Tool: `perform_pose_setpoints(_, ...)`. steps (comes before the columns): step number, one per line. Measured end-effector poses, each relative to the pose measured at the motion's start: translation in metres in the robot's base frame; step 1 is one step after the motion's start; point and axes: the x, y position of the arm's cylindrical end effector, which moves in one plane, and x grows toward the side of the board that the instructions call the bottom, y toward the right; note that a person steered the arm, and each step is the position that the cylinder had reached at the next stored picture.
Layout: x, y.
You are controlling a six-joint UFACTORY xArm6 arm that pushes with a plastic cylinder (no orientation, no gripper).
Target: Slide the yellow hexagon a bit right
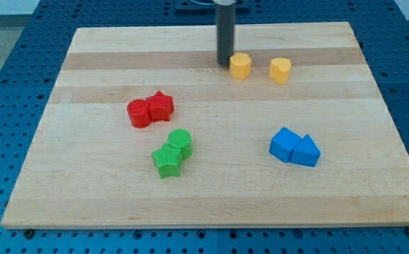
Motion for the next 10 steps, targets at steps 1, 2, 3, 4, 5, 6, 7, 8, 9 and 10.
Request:
perform_pose_setpoints(1,0.0,0.021)
perform_pose_setpoints(2,0.0,0.03)
perform_pose_setpoints(3,0.0,0.026)
perform_pose_setpoints(4,-0.002,0.0)
perform_pose_setpoints(5,0.028,-0.001)
perform_pose_setpoints(6,0.038,-0.001)
perform_pose_setpoints(7,0.037,-0.001)
perform_pose_setpoints(8,0.036,0.017)
perform_pose_setpoints(9,0.035,0.028)
perform_pose_setpoints(10,0.034,0.025)
